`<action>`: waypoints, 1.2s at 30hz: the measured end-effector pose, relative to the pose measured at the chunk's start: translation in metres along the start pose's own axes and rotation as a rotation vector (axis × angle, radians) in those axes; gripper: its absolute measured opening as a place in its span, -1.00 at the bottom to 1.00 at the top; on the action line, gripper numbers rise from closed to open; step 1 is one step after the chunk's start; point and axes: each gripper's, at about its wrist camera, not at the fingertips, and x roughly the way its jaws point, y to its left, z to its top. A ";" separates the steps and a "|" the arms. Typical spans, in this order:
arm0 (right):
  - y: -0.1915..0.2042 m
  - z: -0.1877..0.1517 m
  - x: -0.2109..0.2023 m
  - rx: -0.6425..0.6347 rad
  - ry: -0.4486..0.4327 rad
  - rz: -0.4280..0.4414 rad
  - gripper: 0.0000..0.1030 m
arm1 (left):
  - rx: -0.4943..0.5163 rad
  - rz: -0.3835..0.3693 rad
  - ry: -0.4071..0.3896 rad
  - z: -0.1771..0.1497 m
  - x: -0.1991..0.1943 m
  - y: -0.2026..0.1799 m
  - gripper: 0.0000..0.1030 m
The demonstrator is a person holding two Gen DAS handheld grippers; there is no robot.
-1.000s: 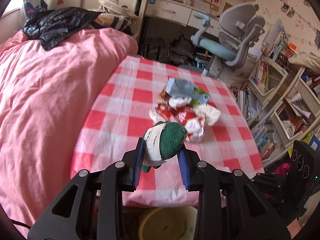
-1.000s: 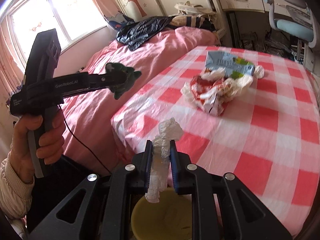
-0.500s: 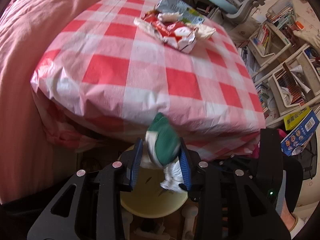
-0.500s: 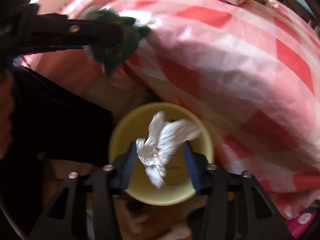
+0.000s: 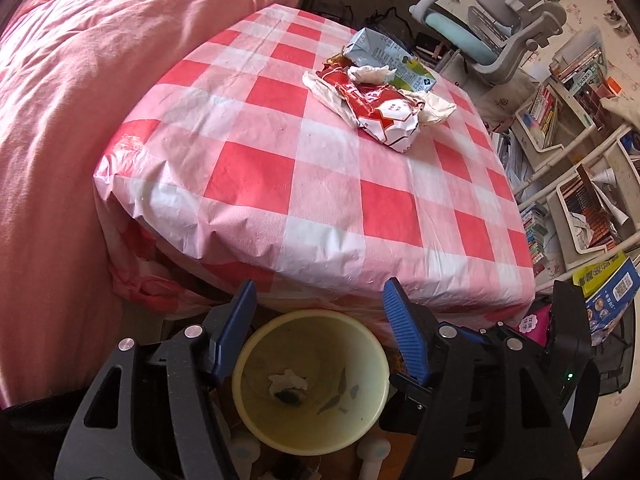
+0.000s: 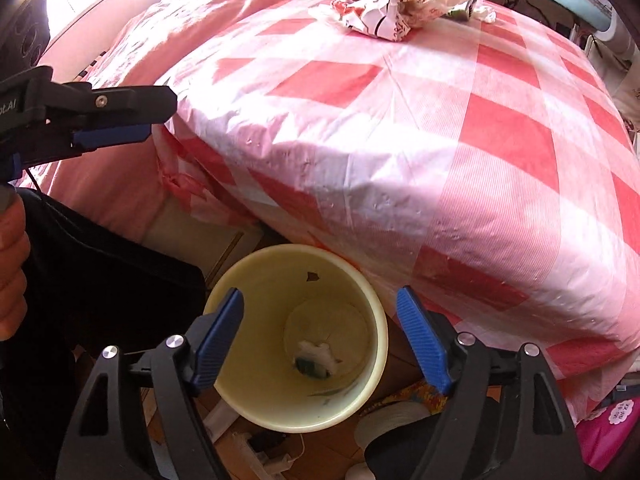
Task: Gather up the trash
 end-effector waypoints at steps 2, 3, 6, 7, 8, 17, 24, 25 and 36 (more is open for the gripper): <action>-0.001 0.002 -0.001 0.007 -0.009 0.001 0.49 | -0.009 -0.001 -0.010 0.001 -0.001 0.002 0.26; 0.001 0.004 -0.002 0.011 -0.012 0.002 0.50 | -0.014 -0.001 -0.013 0.001 -0.002 0.003 0.28; -0.004 0.005 -0.007 0.039 -0.027 0.007 0.50 | -0.028 -0.005 -0.019 0.004 -0.002 0.004 0.29; -0.006 0.005 -0.008 0.051 -0.032 0.010 0.50 | -0.033 -0.010 -0.022 0.006 -0.003 0.003 0.29; -0.009 0.005 -0.010 0.071 -0.041 0.018 0.50 | -0.036 -0.013 -0.026 0.007 -0.003 0.004 0.29; -0.031 -0.018 -0.008 0.264 -0.083 0.077 0.50 | -0.080 -0.022 -0.049 0.013 -0.006 0.011 0.31; -0.025 -0.010 -0.014 0.255 -0.135 0.093 0.50 | -0.084 -0.019 -0.059 0.013 -0.007 0.014 0.31; -0.025 -0.010 -0.016 0.256 -0.148 0.095 0.50 | -0.093 -0.019 -0.061 0.014 -0.007 0.015 0.31; -0.009 0.002 -0.027 0.172 -0.252 0.081 0.59 | -0.124 -0.001 -0.102 0.016 -0.013 0.023 0.38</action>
